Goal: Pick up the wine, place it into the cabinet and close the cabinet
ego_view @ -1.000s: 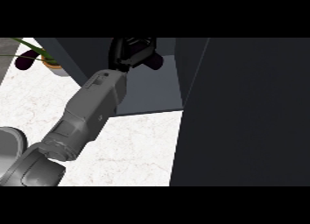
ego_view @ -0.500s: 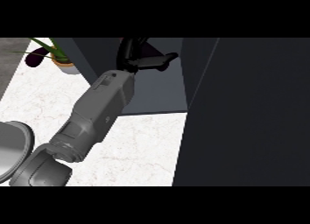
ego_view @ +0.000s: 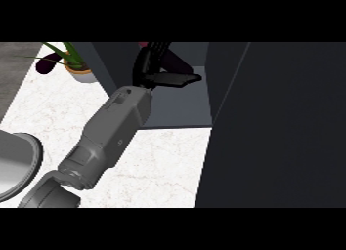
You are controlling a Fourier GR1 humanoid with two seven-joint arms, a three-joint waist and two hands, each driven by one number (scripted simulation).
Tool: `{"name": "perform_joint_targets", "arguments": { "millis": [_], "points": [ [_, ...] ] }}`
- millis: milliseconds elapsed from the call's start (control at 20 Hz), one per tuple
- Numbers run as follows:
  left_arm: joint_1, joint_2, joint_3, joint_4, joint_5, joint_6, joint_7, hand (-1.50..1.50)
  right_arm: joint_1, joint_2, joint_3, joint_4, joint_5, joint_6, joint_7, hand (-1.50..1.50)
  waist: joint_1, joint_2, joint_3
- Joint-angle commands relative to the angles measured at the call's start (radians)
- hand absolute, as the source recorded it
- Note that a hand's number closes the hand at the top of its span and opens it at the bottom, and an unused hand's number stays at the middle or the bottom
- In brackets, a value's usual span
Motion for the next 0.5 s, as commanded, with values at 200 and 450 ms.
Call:
{"name": "perform_joint_targets", "arguments": {
  "millis": [200, 450],
  "points": [
    [0.168, -0.002, -0.124, -0.229, 0.086, -0.02, 0.058, -1.5, 0.074, -0.048, 0.001, -0.209, -0.029, -0.001, 0.088, -1.5, 0.018, -0.01, 0.0],
    [0.333, -0.002, -0.189, -0.387, 0.101, -0.041, 0.087, -1.5, 0.052, -0.026, -0.012, -0.202, -0.02, -0.044, 0.104, -1.5, 0.045, -0.012, 0.0]
  ]
}}
